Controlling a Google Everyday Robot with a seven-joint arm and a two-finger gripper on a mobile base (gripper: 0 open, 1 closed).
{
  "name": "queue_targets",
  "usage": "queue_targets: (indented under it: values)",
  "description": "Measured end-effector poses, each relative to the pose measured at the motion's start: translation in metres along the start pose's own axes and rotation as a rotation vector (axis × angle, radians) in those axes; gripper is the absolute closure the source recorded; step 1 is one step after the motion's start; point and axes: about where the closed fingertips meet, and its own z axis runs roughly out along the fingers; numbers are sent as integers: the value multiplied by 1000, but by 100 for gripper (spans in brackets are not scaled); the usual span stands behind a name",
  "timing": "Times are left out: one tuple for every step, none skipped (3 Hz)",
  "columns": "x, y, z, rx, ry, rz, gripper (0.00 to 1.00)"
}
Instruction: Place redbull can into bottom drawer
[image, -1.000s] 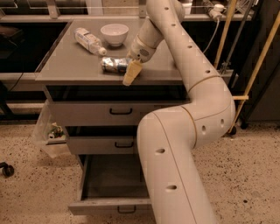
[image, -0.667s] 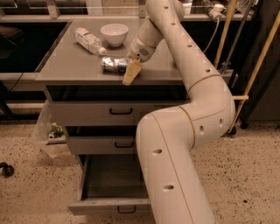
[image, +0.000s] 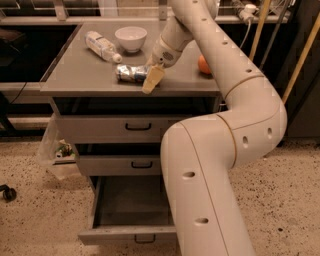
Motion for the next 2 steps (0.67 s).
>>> queue_targets:
  values:
    - [-4,2,-6,0,0,0,100]
    - [-6,2,-9,0,0,0,100]
